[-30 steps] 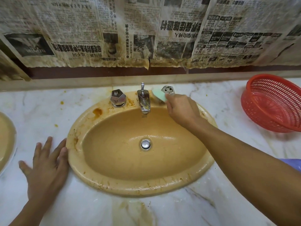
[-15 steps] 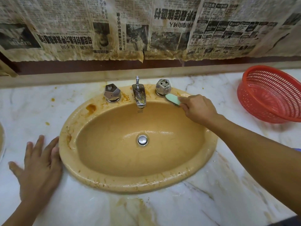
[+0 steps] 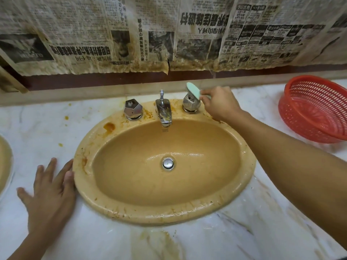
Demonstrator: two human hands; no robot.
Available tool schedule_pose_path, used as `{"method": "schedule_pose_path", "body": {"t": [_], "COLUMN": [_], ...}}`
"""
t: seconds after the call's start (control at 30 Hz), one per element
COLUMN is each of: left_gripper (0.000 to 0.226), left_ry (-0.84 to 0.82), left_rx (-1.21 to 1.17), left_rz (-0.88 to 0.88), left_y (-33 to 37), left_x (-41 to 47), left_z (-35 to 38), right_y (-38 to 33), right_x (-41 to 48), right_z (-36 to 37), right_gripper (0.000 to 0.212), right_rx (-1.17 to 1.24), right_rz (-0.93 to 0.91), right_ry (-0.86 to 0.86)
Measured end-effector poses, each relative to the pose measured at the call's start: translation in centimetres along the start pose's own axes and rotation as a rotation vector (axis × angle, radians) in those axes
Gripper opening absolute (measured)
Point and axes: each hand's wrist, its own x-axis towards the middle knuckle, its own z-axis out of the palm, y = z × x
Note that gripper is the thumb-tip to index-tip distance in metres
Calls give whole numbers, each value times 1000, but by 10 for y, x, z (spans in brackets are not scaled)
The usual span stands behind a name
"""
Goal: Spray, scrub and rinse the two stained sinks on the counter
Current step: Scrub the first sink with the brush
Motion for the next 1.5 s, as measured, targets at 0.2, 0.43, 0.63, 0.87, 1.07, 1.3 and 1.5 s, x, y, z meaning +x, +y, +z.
{"method": "schedule_pose_path", "body": {"t": [0.2, 0.43, 0.63, 0.87, 1.07, 1.3, 1.5], "left_gripper": [61, 59, 59, 61, 56, 54, 57], "left_ry": [-17, -31, -3, 27, 40, 38, 71], "left_rx": [-1, -21, -26, -75, -85, -65, 16], "left_rz": [-14, -10, -43, -26, -56, -53, 11], "left_y": [-4, 1, 1, 5, 13, 4, 14], "left_x": [5, 2, 5, 4, 2, 2, -4], "left_z": [4, -3, 2, -1, -2, 4, -9], "right_y": [22, 24, 48, 35, 44, 5, -70], "right_x": [0, 46, 6, 14, -13, -47, -23], "right_z": [-30, -13, -2, 11, 3, 16, 43], "right_gripper": [26, 19, 19, 23, 18, 26, 26], "right_rx": [-42, 392, 247, 302, 238, -217, -356], "right_rz": [18, 349, 276, 305, 238, 57, -55], "right_ry": [-190, -310, -363, -260, -380, -185, -99]}}
